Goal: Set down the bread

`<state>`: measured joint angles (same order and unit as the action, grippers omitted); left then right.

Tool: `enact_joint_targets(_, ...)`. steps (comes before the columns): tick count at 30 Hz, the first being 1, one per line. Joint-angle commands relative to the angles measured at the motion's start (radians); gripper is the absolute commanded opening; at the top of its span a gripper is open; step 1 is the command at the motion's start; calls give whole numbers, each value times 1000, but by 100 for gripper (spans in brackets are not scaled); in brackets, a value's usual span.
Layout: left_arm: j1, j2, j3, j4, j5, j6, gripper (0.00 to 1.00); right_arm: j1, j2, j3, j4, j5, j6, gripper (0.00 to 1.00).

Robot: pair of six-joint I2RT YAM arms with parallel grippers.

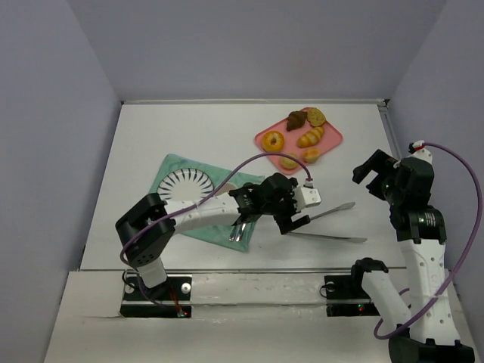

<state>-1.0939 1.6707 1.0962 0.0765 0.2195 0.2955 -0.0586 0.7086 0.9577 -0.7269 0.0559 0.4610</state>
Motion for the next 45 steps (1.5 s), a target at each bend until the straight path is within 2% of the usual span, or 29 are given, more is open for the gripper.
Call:
enact_joint_targets(1,-23,63,76,-37,-3,34,99,-3,-6,-5,4,-48,-39,100)
enact_joint_targets(9,-24,107,102,-67,87,71,99,-3,-26,-19,12,-51,-45,100)
enact_joint_targets(14,-24,155,106,-73,119,74,99,-3,-40,-27,17,-111,-53,100)
enact_joint_targets(20,-24,242,172,-142,98,76,99,-3,-77,-42,32,-126,-59,100)
enact_joint_targets(37,-40,415,330,-207,96,90,99,-3,-112,-50,40,-134,-71,100)
enact_joint_targets(45,-41,481,418,-211,153,102,99,-3,-129,-50,41,-117,-70,100)
